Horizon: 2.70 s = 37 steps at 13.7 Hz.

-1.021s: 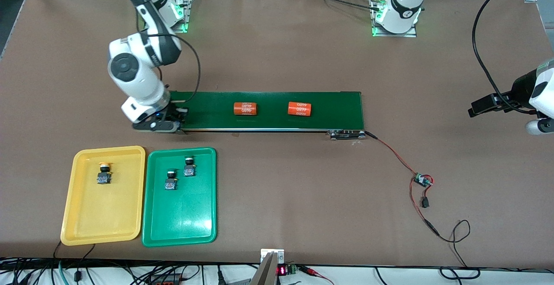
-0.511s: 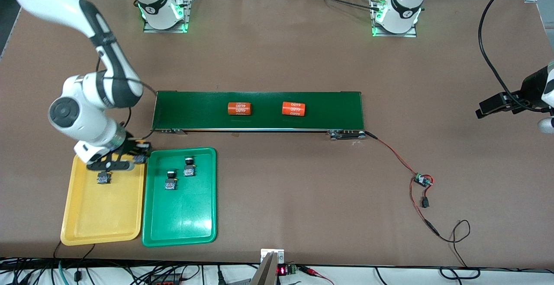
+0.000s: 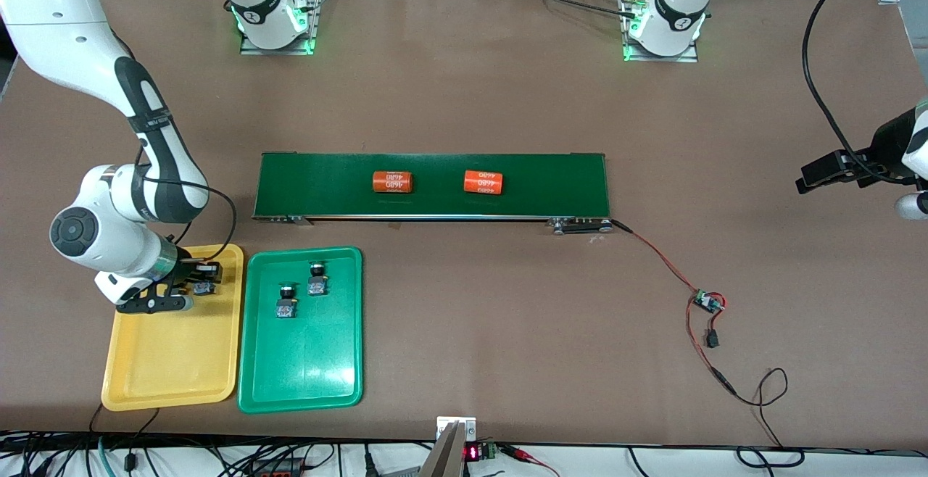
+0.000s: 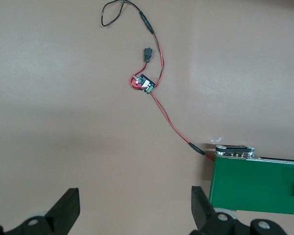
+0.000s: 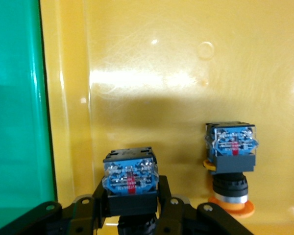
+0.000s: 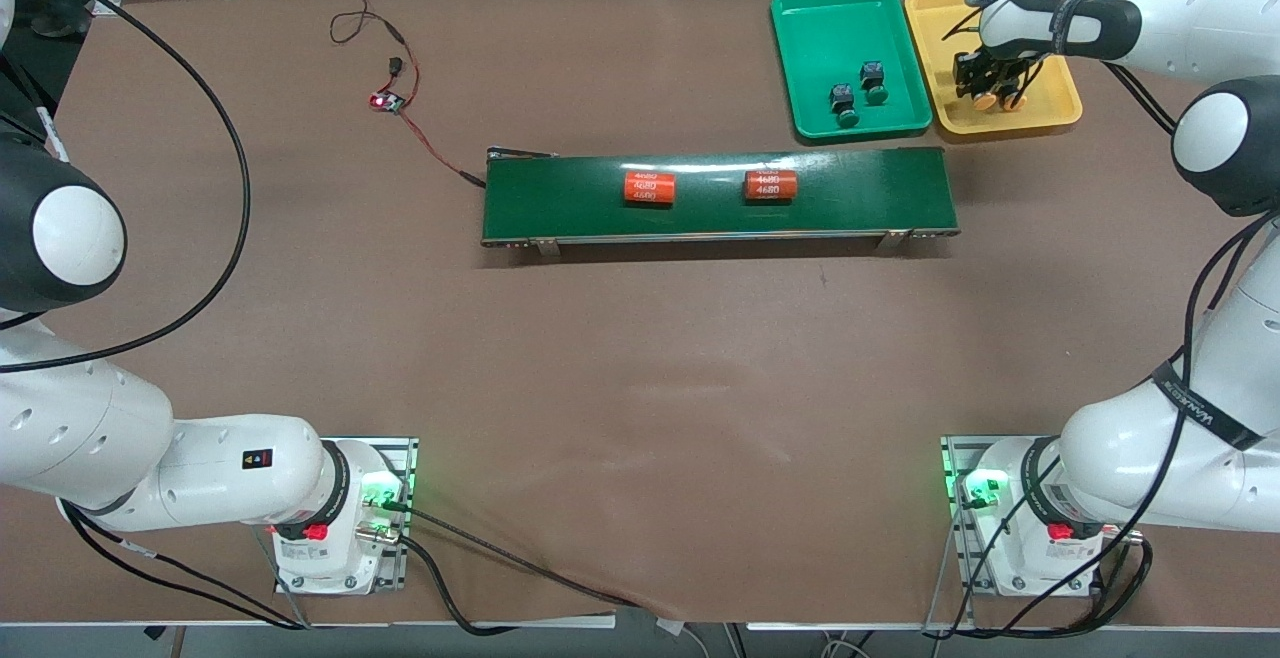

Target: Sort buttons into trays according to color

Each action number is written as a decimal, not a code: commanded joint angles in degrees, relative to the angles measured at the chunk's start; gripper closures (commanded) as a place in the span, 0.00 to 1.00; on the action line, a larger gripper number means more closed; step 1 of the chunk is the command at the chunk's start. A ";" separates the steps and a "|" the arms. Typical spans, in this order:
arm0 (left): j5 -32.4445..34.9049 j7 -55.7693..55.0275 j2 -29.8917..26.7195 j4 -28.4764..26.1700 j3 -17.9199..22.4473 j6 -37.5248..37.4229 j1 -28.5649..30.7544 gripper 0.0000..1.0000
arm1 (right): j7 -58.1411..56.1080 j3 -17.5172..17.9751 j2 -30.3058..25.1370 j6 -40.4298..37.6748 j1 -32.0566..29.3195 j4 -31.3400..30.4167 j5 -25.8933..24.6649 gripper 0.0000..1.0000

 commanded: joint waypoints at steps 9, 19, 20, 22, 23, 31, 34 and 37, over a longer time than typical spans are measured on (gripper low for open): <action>1.44 1.21 -2.07 -1.81 -0.44 -0.87 0.51 0.00 | -0.64 -0.29 1.61 0.65 0.19 2.26 -0.48 0.13; 1.35 1.12 -2.16 -1.81 -0.79 -0.70 0.42 0.00 | -0.20 0.15 -13.74 -21.81 0.81 5.77 0.13 0.00; 1.35 1.12 -2.15 -1.81 -0.71 -0.70 0.51 0.00 | -0.38 0.32 -16.90 -26.90 0.72 5.77 0.13 0.00; 1.35 1.12 -2.15 -1.81 -0.71 -0.70 0.51 0.00 | -0.47 0.58 -22.88 -36.04 1.16 5.77 0.13 0.00; 1.35 1.12 -2.15 -1.81 -0.71 -0.70 0.51 0.00 | -0.29 0.93 -25.35 -40.00 1.68 5.51 0.22 0.00; 1.35 1.12 -1.89 -1.81 -0.53 -0.43 1.22 0.00 | -0.03 1.38 -39.86 -53.06 2.83 0.25 4.35 0.00; 1.35 1.12 -1.89 -1.81 -0.62 -0.26 1.13 0.00 | 0.32 1.47 -42.51 -48.93 3.53 -5.11 4.44 0.00; 1.35 1.12 -1.80 -1.81 -0.62 -0.34 1.22 0.00 | 0.32 1.47 -42.16 -48.57 5.81 -4.95 6.45 0.00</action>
